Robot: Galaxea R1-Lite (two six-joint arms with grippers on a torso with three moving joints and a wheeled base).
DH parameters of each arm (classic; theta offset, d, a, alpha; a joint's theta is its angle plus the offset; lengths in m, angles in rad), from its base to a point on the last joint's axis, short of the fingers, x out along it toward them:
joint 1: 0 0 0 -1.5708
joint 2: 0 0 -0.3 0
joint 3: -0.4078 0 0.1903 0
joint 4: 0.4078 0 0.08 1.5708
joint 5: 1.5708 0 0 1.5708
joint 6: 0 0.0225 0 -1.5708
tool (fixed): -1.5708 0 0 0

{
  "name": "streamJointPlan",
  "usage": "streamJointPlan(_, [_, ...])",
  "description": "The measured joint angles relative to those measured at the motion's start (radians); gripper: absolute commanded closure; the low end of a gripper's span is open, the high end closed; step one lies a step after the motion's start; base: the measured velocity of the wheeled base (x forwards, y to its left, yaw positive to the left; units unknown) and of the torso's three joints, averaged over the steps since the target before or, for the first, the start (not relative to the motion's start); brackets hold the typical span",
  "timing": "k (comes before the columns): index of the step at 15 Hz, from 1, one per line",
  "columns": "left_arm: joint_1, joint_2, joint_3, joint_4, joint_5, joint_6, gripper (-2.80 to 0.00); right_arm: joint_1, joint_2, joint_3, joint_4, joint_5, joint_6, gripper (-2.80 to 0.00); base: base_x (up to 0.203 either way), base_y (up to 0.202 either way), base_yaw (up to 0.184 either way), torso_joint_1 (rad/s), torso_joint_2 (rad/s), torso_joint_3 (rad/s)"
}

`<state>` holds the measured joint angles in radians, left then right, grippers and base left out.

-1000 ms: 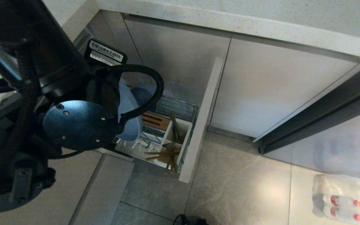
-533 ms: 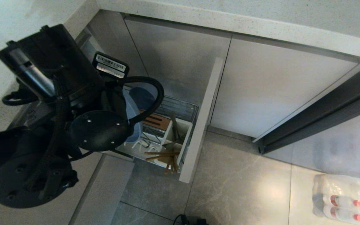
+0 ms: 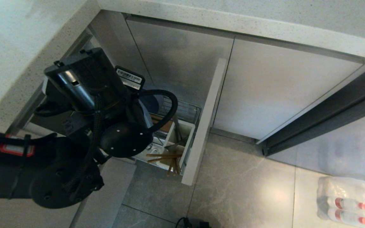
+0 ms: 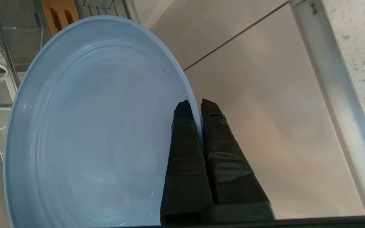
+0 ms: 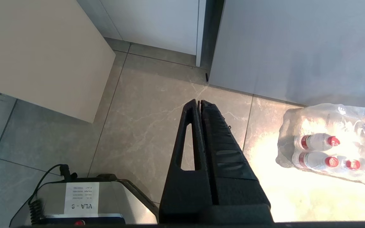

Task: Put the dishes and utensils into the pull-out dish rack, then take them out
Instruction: Pick up the plate and place it in the cupboard

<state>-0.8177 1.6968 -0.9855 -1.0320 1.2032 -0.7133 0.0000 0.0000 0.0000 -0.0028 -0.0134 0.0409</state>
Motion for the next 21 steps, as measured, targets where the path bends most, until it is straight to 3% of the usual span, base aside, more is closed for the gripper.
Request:
streamJointPlan(8, [0.015, 0.019, 0.01, -0.009, -0.014, -0.067, 0.0, 0.0, 0.0, 0.0, 0.0, 0.0, 0.0, 0.0, 0.0, 0.0, 0.0, 0.0, 0.0, 0.0])
streamJointPlan(14, [0.022, 0.021, 0.015, -0.058, -0.055, -0.076, 0.0, 0.0, 0.0, 0.0, 0.0, 0.0, 0.0, 0.0, 0.0, 0.0, 0.0, 0.0, 0.0, 0.0])
streamJointPlan(21, [0.07, 0.027, 0.032, -0.057, -0.101, -0.169, 0.0, 0.0, 0.0, 0.0, 0.0, 0.0, 0.0, 0.0, 0.0, 0.0, 0.0, 0.0, 0.0, 0.0])
